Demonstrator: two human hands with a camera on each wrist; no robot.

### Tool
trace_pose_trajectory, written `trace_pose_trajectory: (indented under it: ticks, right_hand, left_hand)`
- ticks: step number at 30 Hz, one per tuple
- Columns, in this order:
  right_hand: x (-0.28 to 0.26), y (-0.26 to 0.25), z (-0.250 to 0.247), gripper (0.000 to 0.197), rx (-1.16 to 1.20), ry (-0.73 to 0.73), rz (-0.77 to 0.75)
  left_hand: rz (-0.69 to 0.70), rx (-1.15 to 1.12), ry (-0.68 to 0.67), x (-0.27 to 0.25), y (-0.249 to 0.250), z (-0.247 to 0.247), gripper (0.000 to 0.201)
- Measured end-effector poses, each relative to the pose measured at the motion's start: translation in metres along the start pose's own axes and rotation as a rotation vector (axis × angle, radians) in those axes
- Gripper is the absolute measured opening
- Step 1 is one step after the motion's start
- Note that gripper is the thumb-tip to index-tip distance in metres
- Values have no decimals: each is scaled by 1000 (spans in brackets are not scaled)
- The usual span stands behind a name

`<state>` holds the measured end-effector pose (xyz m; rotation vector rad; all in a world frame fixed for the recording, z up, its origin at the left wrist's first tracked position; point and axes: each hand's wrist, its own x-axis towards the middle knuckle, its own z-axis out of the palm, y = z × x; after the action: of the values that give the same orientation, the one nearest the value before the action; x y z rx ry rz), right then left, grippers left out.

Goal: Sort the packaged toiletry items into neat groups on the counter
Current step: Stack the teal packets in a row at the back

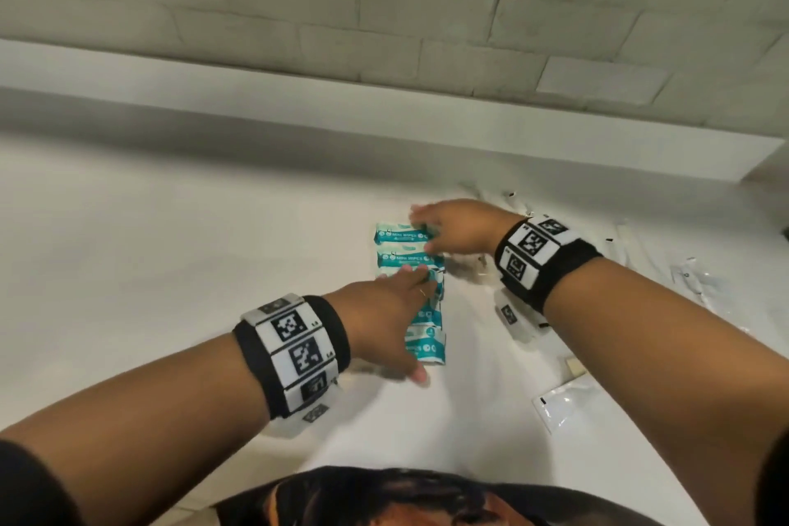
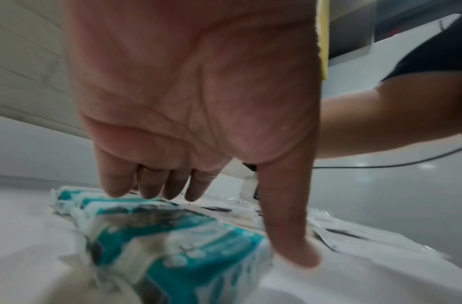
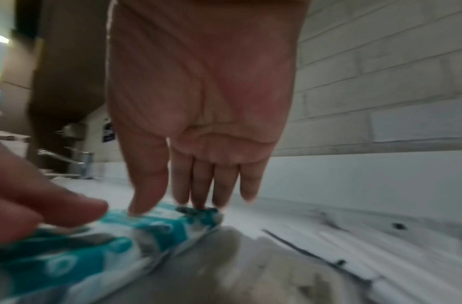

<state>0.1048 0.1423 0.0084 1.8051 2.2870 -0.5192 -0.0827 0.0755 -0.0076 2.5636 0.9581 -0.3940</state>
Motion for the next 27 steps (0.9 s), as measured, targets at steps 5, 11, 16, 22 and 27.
trace_pose_trajectory:
  ticks: [5,11,16,22,27]
  right_hand:
    - [8,-15,-4,53,-204,-74,-23]
    - [43,-4,-16,48,-214,-103,31]
    - [94,17,-23,27,-162,-9,144]
    - [151,43,-40,36,-60,-38,140]
    - [178,55,-56,46,-43,-26,127]
  left_hand:
    - [-1,73,161,4,0,10,91]
    - [-32,99,159,25,-23,-5,86]
    - [-55,137,170,72,-54,-35,76]
    - [-113,106,217,127,-88,-65,46]
    - [-98,87,228,158,-118,-85,42]
